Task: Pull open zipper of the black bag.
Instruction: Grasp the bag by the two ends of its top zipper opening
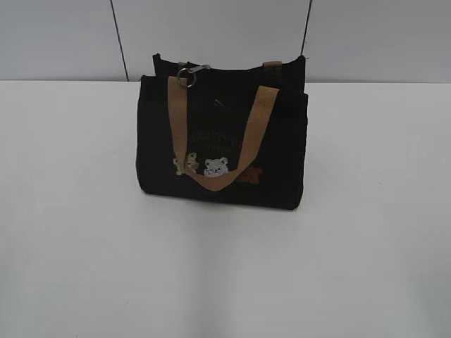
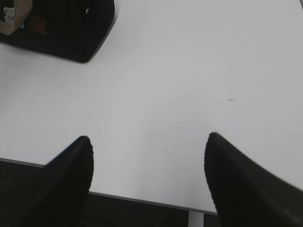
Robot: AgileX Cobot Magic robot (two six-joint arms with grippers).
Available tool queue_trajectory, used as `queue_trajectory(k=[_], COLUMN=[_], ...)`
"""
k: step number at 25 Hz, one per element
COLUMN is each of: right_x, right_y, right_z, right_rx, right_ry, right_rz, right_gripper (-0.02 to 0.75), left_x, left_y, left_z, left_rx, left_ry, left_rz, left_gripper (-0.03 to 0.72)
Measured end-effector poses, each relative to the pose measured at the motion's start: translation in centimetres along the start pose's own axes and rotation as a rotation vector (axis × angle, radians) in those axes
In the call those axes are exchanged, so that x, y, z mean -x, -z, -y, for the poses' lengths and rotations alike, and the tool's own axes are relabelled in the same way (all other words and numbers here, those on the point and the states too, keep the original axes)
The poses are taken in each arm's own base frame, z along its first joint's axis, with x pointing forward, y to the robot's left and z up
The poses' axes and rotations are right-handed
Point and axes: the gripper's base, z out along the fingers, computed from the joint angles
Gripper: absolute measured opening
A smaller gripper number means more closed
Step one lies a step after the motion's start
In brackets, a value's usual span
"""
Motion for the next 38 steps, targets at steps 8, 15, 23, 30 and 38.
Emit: queue_trajectory(k=[8, 15, 23, 30, 38], right_x=[0.0, 0.0, 0.0, 0.0, 0.0], right_y=[0.0, 0.0, 0.0, 0.0, 0.0], right_z=[0.0, 0.0, 0.0, 0.0, 0.0], right_rx=[0.0, 0.0, 0.0, 0.0, 0.001], right_ry=[0.0, 0.0, 0.0, 0.0, 0.0], right_rz=[0.0, 0.0, 0.0, 0.0, 0.0], right_gripper=[0.553, 0.553, 0.553, 0.553, 0.553], left_x=[0.7, 4.1, 6.1, 6.5, 6.2], left_y=[-1.3, -4.6, -10.0, -16.3, -21.7], left_z=[0.0, -0.1, 0.0, 0.7, 1.3], left_rx=[-0.041, -0.116, -0.227, -0.428, -0.606], left_ry=[0.033, 0.134, 0.163, 0.083, -0.167], left_rz=[-0.08, -0.129, -0.191, -0.256, -0.11], left_gripper=[0.449, 0.414, 0.409, 0.406, 0.406])
